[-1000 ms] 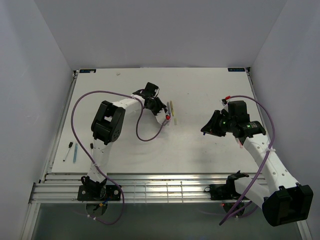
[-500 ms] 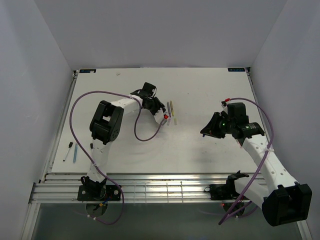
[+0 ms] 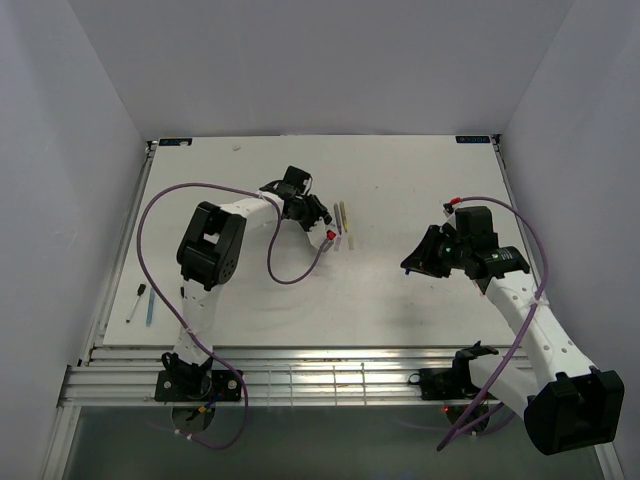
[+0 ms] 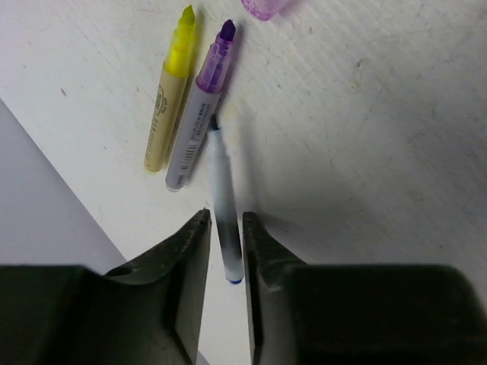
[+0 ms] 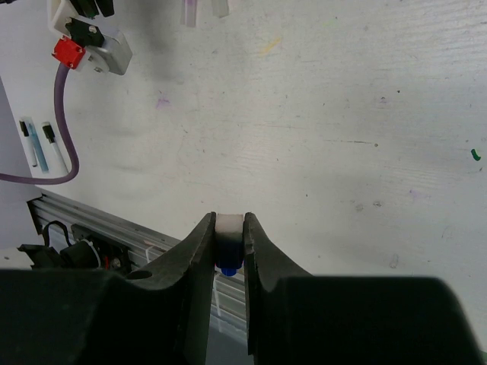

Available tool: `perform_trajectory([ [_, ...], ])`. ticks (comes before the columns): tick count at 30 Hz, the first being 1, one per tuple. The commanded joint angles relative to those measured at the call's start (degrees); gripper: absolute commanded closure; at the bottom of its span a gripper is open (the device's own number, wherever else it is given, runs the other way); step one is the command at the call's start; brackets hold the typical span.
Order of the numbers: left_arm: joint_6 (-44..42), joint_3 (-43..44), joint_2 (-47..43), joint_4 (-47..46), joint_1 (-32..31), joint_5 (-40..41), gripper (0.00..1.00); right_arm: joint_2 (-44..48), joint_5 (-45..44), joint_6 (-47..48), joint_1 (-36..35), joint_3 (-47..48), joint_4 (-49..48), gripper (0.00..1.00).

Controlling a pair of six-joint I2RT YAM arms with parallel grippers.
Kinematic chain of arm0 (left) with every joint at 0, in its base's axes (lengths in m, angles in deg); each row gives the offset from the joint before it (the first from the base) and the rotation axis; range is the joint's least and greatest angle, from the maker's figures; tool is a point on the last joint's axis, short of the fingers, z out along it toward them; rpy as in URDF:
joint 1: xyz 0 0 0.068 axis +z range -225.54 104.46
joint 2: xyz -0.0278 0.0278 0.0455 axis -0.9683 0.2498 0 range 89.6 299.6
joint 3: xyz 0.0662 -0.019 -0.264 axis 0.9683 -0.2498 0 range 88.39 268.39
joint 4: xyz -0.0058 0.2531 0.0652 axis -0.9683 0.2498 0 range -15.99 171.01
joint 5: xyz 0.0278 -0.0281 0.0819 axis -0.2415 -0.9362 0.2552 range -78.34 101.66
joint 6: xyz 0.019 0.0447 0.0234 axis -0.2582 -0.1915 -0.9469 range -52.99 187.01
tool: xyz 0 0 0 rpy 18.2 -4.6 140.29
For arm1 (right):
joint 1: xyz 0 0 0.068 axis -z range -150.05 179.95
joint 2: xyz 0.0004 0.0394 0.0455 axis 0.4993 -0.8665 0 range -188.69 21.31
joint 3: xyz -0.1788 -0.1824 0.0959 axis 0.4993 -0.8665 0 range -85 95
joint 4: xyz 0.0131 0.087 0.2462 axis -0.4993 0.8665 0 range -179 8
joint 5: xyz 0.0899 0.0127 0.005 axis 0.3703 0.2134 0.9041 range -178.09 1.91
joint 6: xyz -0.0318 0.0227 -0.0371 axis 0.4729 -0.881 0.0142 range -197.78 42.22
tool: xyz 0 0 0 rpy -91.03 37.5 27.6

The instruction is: Open the pen caps

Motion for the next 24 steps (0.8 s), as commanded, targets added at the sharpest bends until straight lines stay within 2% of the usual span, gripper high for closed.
perform_trajectory([
  [1,-13.55,-4.13,0.62,10.81,-0.09,1.21,0.62,0.90,0.74,-0.16,0.47,-0.43,-2.18,0.92],
  [7,-13.37,-4.84,0.44,10.28,-0.18,0.77,0.58,1.16,1.10,-0.51,0.47,-1.39,-2.53,0.92],
  [10,-13.11,-4.49,0.53,10.46,-0.26,1.56,0.50,1.07,1.18,-0.34,0.47,-1.57,-2.71,0.92],
  [13,-12.67,-4.05,0.27,10.46,-0.26,2.79,0.49,1.07,1.27,-0.34,0.47,-1.57,-2.71,0.92],
  [16,-11.44,-2.82,0.00,10.98,-0.09,3.93,0.39,1.07,1.54,-0.34,0.47,-1.57,-2.80,0.92],
  [18,-10.30,-1.51,-0.35,11.25,0.26,3.59,0.02,1.16,1.80,-0.42,0.56,-1.74,-2.80,0.92],
  [24,-4.68,1.40,-2.02,10.90,2.37,-0.37,0.02,2.04,2.15,-0.78,0.47,-2.01,-2.62,0.92],
])
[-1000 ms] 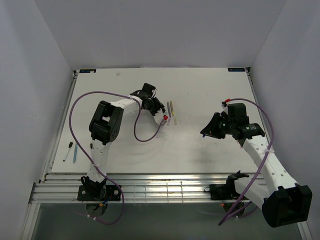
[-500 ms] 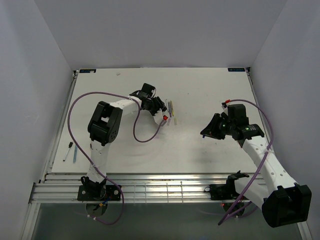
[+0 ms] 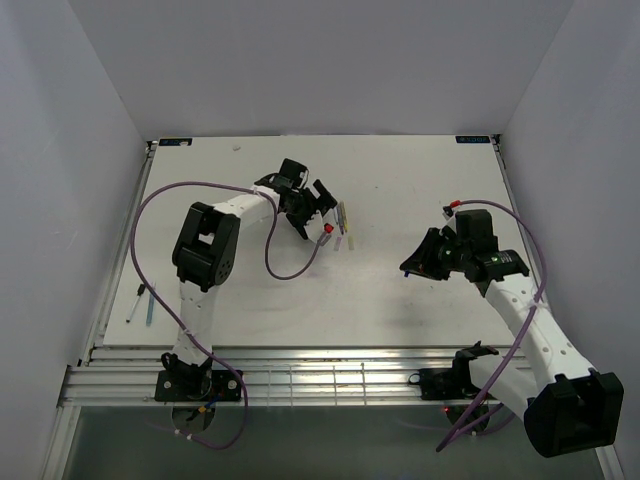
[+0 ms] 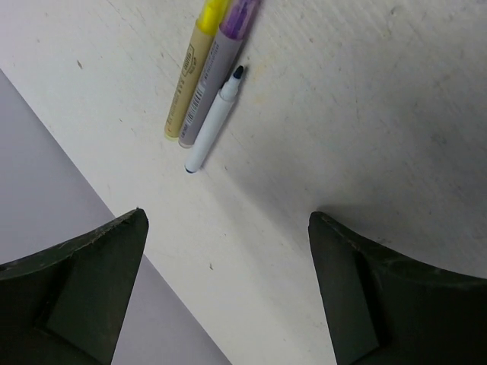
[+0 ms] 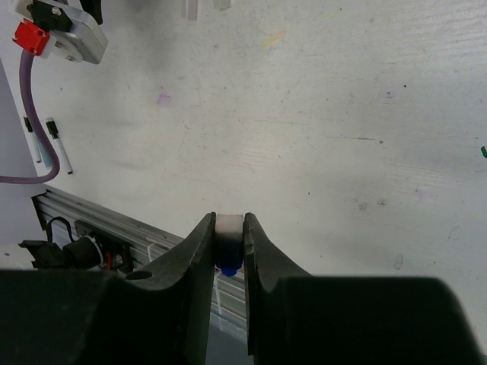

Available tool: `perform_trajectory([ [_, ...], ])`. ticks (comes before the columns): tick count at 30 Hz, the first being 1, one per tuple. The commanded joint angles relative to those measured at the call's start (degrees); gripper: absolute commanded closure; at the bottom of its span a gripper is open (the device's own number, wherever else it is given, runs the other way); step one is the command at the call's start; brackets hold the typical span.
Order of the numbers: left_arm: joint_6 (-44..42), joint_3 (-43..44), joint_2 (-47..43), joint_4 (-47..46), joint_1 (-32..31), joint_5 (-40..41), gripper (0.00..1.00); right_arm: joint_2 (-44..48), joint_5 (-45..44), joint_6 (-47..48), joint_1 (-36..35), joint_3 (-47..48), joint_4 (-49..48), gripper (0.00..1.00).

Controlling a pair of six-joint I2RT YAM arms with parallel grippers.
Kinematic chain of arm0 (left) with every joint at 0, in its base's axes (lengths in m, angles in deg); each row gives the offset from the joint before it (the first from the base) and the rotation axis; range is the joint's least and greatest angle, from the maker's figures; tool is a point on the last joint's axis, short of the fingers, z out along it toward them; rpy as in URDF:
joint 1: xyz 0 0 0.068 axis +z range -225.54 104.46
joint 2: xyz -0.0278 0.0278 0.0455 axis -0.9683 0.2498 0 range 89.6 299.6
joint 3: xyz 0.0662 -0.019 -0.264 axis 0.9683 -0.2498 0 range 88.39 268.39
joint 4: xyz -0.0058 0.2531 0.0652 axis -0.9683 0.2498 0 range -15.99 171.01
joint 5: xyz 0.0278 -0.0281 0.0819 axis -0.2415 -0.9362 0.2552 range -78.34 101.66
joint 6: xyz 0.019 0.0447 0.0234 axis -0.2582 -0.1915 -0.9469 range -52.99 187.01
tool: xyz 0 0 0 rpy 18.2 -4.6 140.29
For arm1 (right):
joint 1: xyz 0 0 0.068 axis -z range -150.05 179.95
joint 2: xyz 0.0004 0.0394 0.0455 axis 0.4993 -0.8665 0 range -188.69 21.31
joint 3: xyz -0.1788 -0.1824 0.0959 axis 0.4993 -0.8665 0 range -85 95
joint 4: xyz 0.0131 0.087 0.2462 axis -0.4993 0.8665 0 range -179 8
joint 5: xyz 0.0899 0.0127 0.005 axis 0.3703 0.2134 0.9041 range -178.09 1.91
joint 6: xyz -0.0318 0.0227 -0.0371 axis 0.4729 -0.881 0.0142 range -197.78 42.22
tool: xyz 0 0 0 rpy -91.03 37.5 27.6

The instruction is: Open the pen caps

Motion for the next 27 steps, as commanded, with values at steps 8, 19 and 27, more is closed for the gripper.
perform_trajectory([
  [8,1.69,1.61,-6.48,8.43,3.41,-6.34,0.02,-1.38,3.64,-3.41,0.25,-1.66,-3.02,0.92],
  [19,43.51,-8.23,-17.56,-20.13,4.29,-23.57,0.02,-9.47,8.14,-21.41,0.34,-5.10,-20.59,0.92],
  [27,53.64,-25.80,-34.16,-32.97,-10.73,12.11,0.02,-13.51,8.58,-57.03,0.25,-4.48,-35.00,0.92],
])
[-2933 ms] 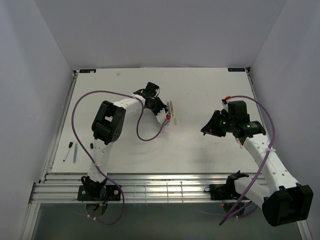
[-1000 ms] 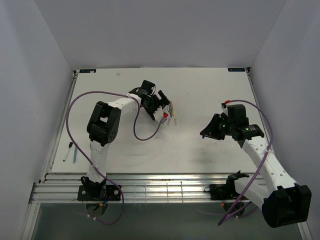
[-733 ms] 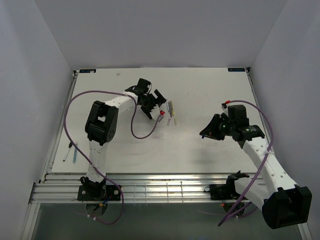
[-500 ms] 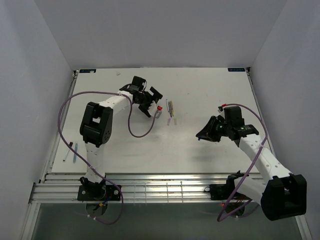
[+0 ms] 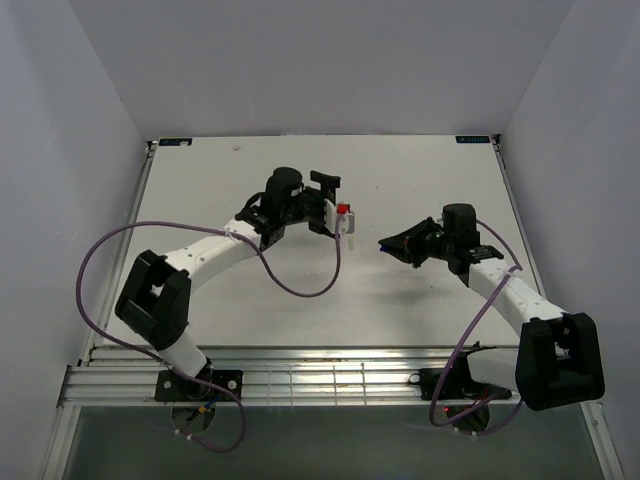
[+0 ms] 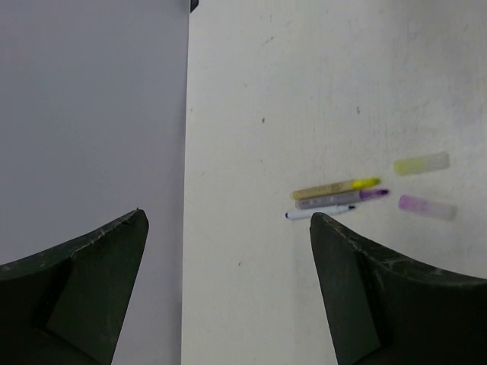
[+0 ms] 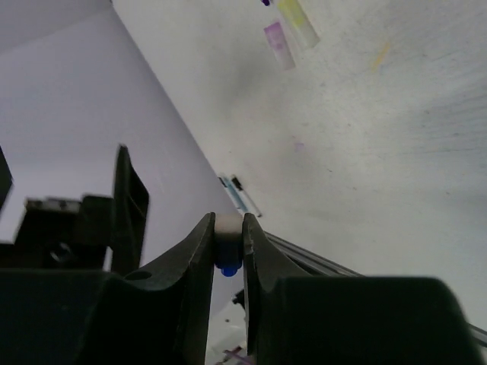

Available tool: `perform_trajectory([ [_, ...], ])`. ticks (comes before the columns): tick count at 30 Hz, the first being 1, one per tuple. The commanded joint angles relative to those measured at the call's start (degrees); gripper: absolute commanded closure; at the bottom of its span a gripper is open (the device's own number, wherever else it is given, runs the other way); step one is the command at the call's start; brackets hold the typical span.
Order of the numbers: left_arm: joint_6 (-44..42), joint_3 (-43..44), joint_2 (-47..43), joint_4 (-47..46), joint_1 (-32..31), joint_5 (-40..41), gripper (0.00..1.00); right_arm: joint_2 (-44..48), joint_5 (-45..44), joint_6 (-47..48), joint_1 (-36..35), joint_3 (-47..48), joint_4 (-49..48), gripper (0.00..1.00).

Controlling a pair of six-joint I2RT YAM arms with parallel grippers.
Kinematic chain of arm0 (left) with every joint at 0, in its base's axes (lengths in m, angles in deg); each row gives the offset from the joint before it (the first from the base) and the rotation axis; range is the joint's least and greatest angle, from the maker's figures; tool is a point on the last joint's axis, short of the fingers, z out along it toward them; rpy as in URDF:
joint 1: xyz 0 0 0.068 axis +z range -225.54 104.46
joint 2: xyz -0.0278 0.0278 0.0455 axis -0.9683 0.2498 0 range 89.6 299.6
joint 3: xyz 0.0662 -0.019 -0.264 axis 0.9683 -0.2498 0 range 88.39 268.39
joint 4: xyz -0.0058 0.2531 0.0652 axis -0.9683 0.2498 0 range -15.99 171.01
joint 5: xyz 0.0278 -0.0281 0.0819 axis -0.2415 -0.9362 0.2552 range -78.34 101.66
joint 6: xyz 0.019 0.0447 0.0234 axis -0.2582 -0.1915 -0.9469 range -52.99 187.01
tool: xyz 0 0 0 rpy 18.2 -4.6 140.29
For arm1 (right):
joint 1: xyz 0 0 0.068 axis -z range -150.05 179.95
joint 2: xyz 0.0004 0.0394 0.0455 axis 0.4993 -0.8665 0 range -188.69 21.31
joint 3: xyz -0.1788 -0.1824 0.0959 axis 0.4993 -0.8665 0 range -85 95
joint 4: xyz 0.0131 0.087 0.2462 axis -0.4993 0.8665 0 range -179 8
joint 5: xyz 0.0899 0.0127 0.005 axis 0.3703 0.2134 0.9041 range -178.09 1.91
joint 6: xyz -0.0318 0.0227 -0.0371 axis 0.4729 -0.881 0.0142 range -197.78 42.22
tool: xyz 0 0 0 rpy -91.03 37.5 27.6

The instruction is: Open the pen caps

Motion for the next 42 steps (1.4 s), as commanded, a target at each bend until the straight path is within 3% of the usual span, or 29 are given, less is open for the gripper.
perform_trajectory([
  [1,8.11,-4.71,-7.70,-5.60,-8.44,20.25,0.02,-1.17,-0.73,-24.20,-0.49,1.88,-10.90,0.92],
  [4,13.73,-9.72,-14.82,-6.13,-11.96,29.14,0.02,-3.44,-6.70,-35.47,-3.04,8.27,-8.14,0.92],
  [7,22.32,-15.35,-20.36,-10.43,-14.78,45.00,0.02,-6.26,-14.08,-45.11,-5.58,16.63,-1.82,0.92],
  [14,28.96,-17.12,-22.13,-10.27,-17.78,75.98,0.02,-17.07,-22.26,-60.25,-12.26,32.46,13.40,0.92],
  [16,29.74,-16.33,-23.26,-9.83,-17.69,77.33,0.02,-17.52,-26.92,-62.03,-14.20,32.91,16.05,0.92],
  [17,31.40,-16.06,-24.23,-7.30,-17.69,73.93,0.02,-17.34,-27.46,-61.86,-14.38,32.30,17.20,0.92],
  [20,40.28,-15.88,-28.19,-2.89,-17.69,67.24,0.02,-14.89,-30.89,-61.51,-15.34,27.30,18.00,0.92],
  [22,48.70,-13.62,-27.59,1.31,-17.60,67.13,0.02,-12.77,-32.21,-60.64,-15.96,23.44,15.55,0.92],
  [26,56.28,-7.21,-24.52,18.69,-17.51,59.07,0.02,-11.89,-29.58,-43.27,-13.33,22.71,15.54,0.92],
  [30,63.21,-3.76,-25.20,26.64,-17.51,46.58,0.02,-11.19,-24.57,-22.79,-12.36,21.84,13.00,0.92],
  [31,70.46,-3.24,-25.73,27.69,-17.43,45.26,0.02,-11.27,-22.47,-15.79,-12.36,21.49,10.29,0.92],
  [33,75.52,0.00,-25.30,32.08,-16.99,42.10,0.02,-11.71,-17.99,-10.21,-12.18,21.66,9.74,0.92],
  [34,82.07,4.02,-23.55,37.15,-16.81,37.64,0.02,-12.50,-12.31,-2.18,-12.18,21.83,7.39,0.92],
  [35,82.13,4.06,-23.54,37.20,-16.81,36.12,0.02,-12.51,-12.26,0.52,-12.18,21.83,7.36,0.92],
  [38,84.94,8.45,-21.96,41.85,-16.81,30.41,0.02,-15.13,-7.52,11.14,-12.27,25.07,10.16,0.92],
  [39,86.69,8.63,-22.13,42.29,-16.72,27.09,0.02,-17.49,-6.12,18.49,-12.36,26.56,14.35,0.92],
  [42,91.00,8.37,-23.45,42.30,-15.32,24.88,0.02,-22.59,-5.93,31.25,-12.79,32.98,21.06,0.92],
])
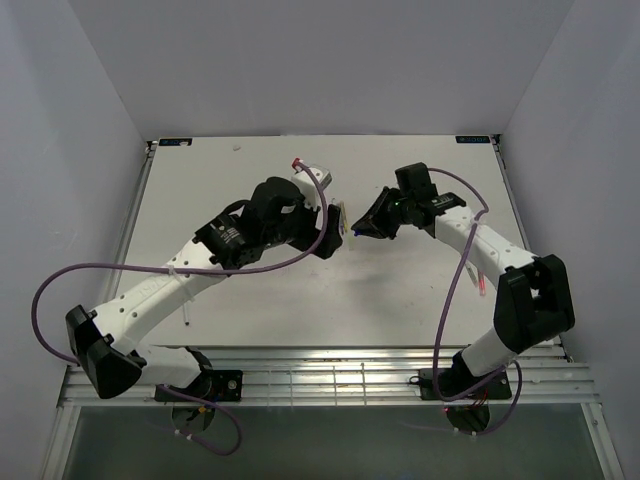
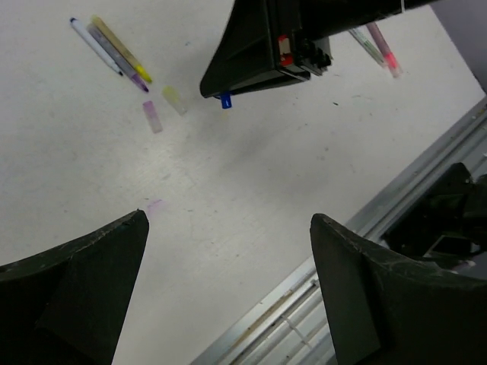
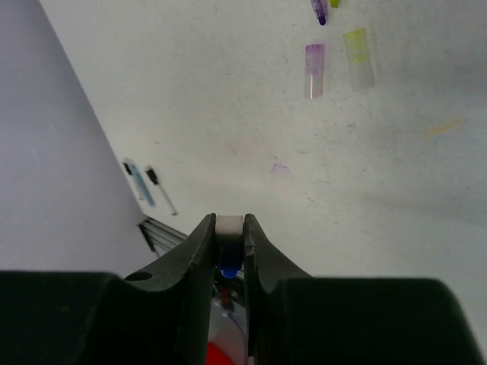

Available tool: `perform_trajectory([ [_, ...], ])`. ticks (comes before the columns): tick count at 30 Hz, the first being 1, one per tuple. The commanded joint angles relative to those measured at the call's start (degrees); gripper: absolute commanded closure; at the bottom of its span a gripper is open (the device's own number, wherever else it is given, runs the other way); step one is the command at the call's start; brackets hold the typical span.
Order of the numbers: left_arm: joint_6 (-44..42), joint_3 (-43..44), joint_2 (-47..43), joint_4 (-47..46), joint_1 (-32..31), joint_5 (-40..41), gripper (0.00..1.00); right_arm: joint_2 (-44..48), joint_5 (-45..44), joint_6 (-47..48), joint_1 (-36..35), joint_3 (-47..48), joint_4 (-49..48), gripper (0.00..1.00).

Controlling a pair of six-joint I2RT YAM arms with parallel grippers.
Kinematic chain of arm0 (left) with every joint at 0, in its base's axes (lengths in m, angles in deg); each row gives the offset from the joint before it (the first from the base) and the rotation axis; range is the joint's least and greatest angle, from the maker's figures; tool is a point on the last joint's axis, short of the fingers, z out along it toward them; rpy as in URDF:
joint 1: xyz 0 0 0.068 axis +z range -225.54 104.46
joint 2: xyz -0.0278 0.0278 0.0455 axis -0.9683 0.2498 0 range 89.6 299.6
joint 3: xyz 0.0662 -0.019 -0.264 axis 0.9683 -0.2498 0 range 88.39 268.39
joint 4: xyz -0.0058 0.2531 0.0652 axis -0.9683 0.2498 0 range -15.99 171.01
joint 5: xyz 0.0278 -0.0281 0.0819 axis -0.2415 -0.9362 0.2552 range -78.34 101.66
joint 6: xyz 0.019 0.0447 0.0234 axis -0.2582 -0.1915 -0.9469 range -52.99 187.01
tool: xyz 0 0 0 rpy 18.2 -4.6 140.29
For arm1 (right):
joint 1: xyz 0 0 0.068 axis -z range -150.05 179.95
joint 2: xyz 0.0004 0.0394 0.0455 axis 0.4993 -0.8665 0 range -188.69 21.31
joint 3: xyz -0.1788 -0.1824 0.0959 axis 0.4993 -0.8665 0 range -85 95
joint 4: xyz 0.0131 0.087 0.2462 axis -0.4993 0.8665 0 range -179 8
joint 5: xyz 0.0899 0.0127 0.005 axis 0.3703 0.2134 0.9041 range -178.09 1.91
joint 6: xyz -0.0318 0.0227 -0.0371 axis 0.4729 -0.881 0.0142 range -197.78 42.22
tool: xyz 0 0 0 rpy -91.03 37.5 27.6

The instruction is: Open the pen caps

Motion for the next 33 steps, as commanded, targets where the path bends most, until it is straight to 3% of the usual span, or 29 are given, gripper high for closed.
perform_trajectory([
  [1,10.65,1.07,-1.70,4.59,2.91,-9.17,0.02,-5.30,4.26,23.16,-0.54,6.87,8.97,0.92],
  [5,13.58,0.19,-1.35,4.41,7.31,-18.48,0.02,-11.45,2.51,31.96,-1.15,12.32,14.54,0.92],
  [10,18.05,-0.42,0.41,7.66,11.61,-24.20,0.02,-18.22,-5.49,37.95,-2.12,19.79,20.07,0.89],
  [16,20.61,-2.09,-1.17,7.93,15.13,-22.19,0.02,-24.64,-9.28,41.29,-2.91,23.75,21.92,0.84],
  [24,19.12,-1.74,1.72,15.30,16.11,-17.63,0.02,-29.64,-9.28,41.30,-6.59,29.99,20.43,0.84],
  [33,19.29,-2.10,2.08,16.37,16.37,-18.32,0.02,-35.97,-7.53,37.16,-9.94,38.95,18.06,0.87],
])
